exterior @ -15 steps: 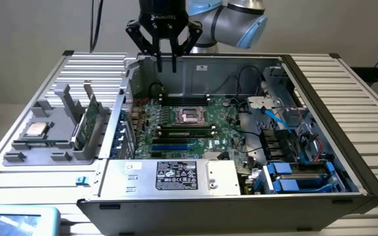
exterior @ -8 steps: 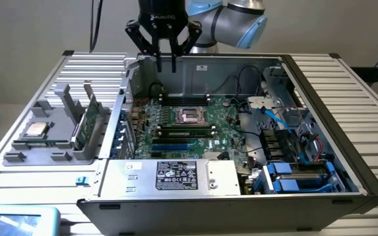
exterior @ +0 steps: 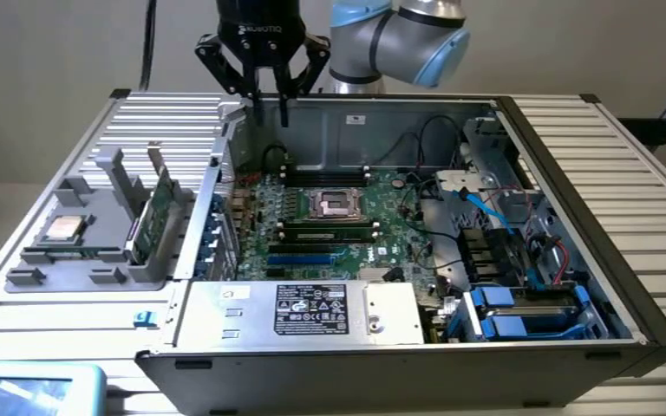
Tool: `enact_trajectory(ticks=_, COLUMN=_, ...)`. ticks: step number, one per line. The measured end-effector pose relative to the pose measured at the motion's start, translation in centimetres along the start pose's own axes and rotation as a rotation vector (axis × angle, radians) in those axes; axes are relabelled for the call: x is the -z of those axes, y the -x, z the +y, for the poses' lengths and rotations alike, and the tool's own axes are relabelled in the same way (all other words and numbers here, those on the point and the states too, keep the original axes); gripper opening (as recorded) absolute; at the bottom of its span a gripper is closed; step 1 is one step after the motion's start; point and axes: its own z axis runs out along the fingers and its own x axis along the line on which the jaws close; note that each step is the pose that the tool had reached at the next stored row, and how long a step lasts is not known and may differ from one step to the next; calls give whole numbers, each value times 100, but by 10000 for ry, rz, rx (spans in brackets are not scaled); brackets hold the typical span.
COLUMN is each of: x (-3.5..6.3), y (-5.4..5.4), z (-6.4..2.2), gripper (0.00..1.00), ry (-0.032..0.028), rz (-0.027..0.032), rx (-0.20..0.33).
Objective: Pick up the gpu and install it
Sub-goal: 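Reach for the gpu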
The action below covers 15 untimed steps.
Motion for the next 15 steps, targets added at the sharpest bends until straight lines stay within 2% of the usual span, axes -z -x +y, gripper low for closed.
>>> enact_trajectory(ticks=15, x=15, y=-670, z=13, gripper=35, ry=-7, rz=100, rx=-5)
